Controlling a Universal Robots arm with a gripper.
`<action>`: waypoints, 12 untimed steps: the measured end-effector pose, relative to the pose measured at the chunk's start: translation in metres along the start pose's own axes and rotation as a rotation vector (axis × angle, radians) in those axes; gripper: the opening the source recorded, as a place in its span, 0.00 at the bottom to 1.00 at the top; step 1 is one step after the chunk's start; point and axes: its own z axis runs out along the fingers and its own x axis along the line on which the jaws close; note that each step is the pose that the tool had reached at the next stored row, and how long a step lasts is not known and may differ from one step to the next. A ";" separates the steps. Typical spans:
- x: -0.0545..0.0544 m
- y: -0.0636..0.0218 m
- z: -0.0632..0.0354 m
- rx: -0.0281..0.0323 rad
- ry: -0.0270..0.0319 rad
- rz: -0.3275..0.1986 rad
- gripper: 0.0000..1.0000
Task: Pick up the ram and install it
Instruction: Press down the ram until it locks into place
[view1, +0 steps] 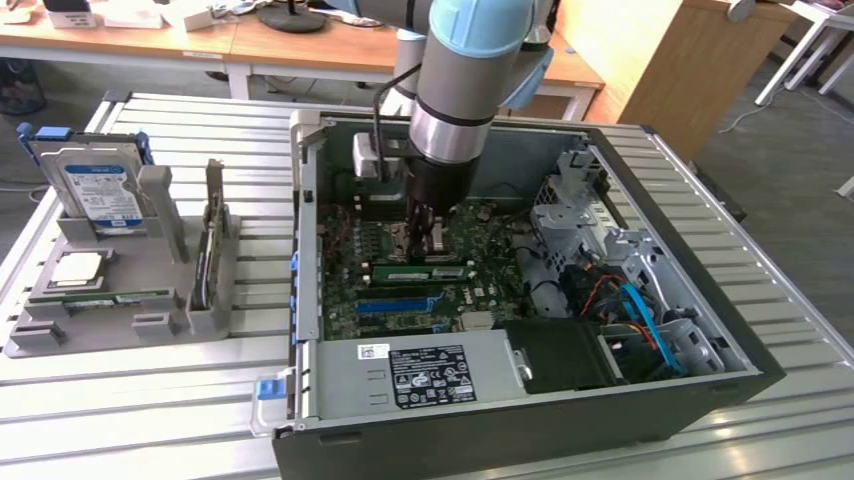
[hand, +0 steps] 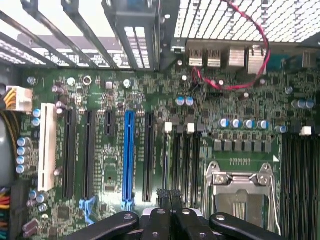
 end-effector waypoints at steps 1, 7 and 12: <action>0.000 0.0016 0.0001 0.0005 0.0002 0.000 0.11; 0.000 0.0088 0.0003 0.0028 0.0008 0.000 0.11; 0.000 0.0089 0.0002 0.0027 0.0012 0.000 0.11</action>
